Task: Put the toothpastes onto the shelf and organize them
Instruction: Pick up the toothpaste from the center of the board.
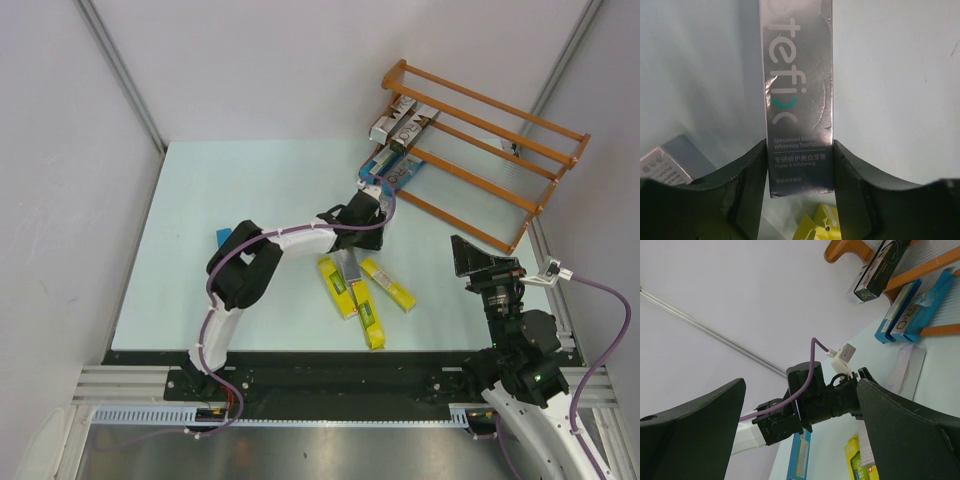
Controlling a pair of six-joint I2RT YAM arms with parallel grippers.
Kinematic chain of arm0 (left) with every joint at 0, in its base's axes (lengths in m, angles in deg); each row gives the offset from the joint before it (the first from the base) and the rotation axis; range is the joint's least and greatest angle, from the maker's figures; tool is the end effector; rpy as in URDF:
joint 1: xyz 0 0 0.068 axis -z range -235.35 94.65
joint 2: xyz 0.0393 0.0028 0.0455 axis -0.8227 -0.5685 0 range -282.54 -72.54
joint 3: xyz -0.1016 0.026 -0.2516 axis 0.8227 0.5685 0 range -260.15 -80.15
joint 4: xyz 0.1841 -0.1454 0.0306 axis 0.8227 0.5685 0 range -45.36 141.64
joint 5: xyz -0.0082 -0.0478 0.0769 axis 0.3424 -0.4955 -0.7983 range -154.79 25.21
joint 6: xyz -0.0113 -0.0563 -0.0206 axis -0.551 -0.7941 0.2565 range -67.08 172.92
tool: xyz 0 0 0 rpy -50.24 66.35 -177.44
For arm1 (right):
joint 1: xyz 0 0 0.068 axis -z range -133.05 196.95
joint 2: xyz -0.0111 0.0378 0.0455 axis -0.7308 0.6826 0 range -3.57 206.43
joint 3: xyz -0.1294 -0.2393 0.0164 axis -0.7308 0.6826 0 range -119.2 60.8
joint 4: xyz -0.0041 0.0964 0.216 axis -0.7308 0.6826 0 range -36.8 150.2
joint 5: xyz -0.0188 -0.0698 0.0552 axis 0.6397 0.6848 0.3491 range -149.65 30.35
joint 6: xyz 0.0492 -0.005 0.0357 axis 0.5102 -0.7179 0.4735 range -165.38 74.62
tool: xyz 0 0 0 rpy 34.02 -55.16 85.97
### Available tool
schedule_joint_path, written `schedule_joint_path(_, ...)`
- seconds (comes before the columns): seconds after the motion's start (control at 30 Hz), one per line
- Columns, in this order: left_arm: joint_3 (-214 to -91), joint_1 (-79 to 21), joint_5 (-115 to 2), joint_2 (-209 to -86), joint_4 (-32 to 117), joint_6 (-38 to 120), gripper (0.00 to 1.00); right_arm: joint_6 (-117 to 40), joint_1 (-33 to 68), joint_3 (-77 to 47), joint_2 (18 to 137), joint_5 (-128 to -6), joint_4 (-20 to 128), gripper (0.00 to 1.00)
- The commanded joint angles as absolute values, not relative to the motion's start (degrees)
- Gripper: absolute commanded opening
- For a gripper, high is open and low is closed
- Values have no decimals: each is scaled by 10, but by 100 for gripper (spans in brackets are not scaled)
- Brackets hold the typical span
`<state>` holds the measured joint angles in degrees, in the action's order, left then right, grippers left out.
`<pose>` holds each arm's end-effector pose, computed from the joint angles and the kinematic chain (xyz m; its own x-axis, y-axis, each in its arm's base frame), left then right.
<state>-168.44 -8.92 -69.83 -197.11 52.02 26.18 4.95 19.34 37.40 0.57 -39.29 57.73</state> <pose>0.3252 -0.3361 0.1675 -0.7299 0.1171 -0.6734 0.3913 0.8793 -0.2713 0.0571 0.0120 0.2909 0.0388 0.8347 -0.5494 -0.2604 0.5392 0.8009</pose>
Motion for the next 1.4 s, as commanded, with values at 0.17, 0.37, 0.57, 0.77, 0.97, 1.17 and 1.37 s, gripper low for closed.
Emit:
schedule_joint_path(0.17,-1608,-83,-653,-1881,524,279,57,50,195,350,2,-378,572,100)
schedule_joint_path(0.37,-1519,-75,-647,-1807,478,274,100,51,195,350,2,-382,567,100)
schedule_joint_path(0.57,-1444,-71,-674,-1671,467,274,100,57,195,349,10,-389,569,100)
schedule_joint_path(0.77,-1391,-73,-800,-1557,548,295,100,60,196,350,21,-398,565,100)
schedule_joint_path(0.97,-1295,-136,-809,-1463,590,272,100,60,195,350,50,-420,547,100)
schedule_joint_path(1.17,-1134,-289,-749,-1291,582,227,100,67,195,350,76,-451,538,100)
schedule_joint_path(1.37,-1121,-379,-835,-1176,685,205,100,74,194,350,84,-457,521,100)
